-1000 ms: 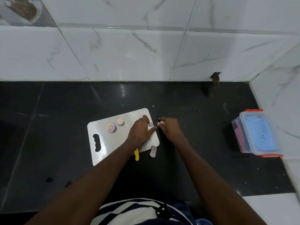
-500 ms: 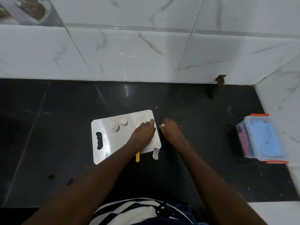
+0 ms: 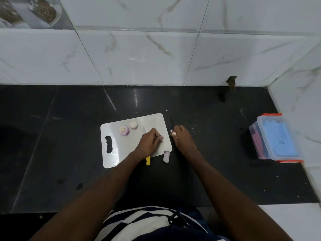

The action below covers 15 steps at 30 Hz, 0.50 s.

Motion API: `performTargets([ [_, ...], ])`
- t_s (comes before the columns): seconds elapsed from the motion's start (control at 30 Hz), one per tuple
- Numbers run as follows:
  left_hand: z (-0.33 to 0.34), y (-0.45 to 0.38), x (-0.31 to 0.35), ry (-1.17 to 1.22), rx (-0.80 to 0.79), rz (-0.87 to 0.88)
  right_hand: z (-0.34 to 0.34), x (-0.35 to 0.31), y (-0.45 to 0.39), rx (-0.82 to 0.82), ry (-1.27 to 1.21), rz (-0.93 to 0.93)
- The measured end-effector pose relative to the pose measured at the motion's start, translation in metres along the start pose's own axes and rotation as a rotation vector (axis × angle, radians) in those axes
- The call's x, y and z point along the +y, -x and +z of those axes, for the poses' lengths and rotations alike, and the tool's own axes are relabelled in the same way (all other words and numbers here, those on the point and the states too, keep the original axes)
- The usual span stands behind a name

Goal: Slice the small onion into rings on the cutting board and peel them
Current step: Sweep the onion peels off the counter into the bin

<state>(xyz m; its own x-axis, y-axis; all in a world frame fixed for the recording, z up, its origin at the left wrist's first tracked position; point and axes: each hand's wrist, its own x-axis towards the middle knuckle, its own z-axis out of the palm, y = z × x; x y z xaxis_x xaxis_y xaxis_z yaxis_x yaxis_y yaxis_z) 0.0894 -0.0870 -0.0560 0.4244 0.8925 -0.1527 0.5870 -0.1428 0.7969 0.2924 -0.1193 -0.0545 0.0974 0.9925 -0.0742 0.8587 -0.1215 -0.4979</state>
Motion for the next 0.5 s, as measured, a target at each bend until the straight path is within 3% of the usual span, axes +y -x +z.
performTargets([
  [0.2,0.0,0.025,0.006,-0.11,0.001,0.064,0.004,0.0,0.018,-0.026,-0.024,0.059],
  [0.3,0.004,0.03,0.014,-0.135,0.012,-0.009,0.008,0.003,0.031,0.048,-0.132,0.157],
  [0.37,0.007,0.03,0.02,-0.183,0.014,-0.01,0.006,-0.001,0.041,0.097,-0.264,0.32],
  [0.5,0.013,0.033,0.02,-0.287,-0.125,0.122,-0.007,-0.013,0.045,0.116,-0.799,0.659],
])
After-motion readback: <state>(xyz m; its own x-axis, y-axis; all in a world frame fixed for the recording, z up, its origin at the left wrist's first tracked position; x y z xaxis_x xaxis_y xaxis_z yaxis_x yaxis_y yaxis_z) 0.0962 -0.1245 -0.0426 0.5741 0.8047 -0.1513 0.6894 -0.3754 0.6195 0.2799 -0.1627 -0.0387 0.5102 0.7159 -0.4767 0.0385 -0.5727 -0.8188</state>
